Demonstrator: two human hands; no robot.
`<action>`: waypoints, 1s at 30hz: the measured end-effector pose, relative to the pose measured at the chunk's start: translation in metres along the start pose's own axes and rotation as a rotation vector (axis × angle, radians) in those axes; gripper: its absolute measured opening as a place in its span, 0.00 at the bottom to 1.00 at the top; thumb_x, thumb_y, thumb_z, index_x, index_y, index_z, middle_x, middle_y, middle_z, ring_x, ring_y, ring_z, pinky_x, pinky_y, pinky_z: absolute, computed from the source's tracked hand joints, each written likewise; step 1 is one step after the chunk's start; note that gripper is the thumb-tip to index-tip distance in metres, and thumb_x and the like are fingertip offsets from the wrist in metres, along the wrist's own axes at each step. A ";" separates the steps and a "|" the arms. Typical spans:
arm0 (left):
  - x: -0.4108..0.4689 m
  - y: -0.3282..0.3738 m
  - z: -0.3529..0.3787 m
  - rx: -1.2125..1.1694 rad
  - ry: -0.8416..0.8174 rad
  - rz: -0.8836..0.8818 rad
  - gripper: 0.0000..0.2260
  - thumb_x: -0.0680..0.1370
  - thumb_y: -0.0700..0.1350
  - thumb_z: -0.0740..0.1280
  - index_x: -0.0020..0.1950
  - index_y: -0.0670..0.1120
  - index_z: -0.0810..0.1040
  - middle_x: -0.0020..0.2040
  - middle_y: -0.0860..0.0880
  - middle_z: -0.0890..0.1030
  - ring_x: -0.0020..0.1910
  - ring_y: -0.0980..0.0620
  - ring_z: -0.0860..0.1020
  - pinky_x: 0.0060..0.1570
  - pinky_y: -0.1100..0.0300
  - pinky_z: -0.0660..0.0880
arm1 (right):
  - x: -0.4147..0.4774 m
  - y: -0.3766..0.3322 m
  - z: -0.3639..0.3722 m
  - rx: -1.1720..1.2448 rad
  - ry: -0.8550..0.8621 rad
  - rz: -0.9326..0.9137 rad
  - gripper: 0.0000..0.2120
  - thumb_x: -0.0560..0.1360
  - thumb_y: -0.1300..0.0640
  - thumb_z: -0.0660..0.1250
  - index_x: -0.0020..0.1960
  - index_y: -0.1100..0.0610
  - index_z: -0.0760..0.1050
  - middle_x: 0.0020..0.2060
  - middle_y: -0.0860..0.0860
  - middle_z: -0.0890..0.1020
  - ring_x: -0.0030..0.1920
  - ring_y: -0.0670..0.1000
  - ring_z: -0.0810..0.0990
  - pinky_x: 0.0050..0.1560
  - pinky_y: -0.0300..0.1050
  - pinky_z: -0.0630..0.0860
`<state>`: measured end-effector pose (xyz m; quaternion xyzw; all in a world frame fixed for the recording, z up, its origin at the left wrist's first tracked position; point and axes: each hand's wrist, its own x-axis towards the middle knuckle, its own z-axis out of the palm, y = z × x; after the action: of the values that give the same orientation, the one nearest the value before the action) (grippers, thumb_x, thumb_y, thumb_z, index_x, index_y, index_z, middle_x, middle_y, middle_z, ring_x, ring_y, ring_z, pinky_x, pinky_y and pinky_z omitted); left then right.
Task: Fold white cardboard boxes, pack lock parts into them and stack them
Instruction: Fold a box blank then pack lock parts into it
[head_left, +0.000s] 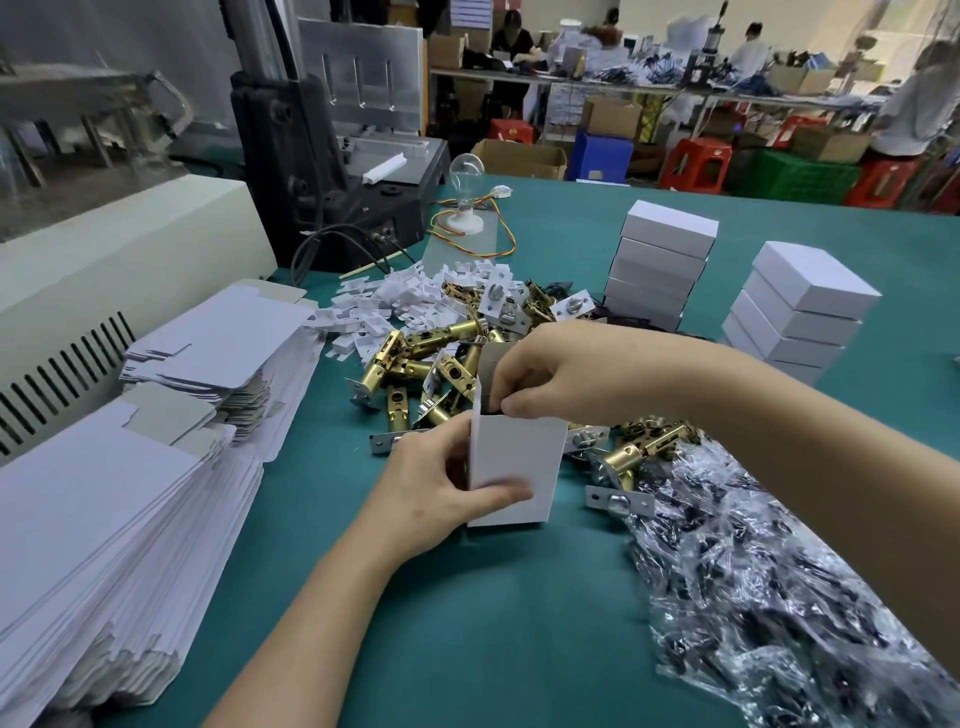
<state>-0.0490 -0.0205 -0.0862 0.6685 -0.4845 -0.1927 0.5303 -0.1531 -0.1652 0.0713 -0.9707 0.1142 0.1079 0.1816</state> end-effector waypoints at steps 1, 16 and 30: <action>0.000 0.000 0.000 -0.002 0.000 0.005 0.23 0.67 0.63 0.80 0.60 0.68 0.79 0.52 0.62 0.86 0.51 0.59 0.85 0.48 0.61 0.83 | 0.000 0.000 0.000 -0.010 -0.004 -0.001 0.08 0.82 0.53 0.65 0.53 0.44 0.83 0.45 0.38 0.82 0.44 0.35 0.77 0.43 0.31 0.71; -0.001 -0.001 -0.002 0.009 -0.005 0.092 0.20 0.69 0.62 0.81 0.59 0.68 0.82 0.51 0.61 0.87 0.46 0.57 0.85 0.43 0.63 0.81 | -0.028 0.019 -0.021 0.339 0.349 -0.083 0.05 0.82 0.54 0.68 0.49 0.51 0.83 0.40 0.44 0.88 0.23 0.46 0.73 0.25 0.36 0.72; -0.007 0.006 0.001 0.152 0.158 0.331 0.23 0.70 0.67 0.78 0.50 0.49 0.87 0.41 0.52 0.86 0.38 0.43 0.83 0.36 0.47 0.79 | -0.039 0.059 -0.012 0.069 0.330 0.070 0.04 0.79 0.50 0.71 0.46 0.47 0.82 0.39 0.44 0.86 0.36 0.40 0.82 0.40 0.37 0.79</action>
<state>-0.0557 -0.0152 -0.0828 0.6310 -0.5578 -0.0125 0.5391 -0.2033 -0.2159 0.0726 -0.9639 0.1799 -0.0505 0.1898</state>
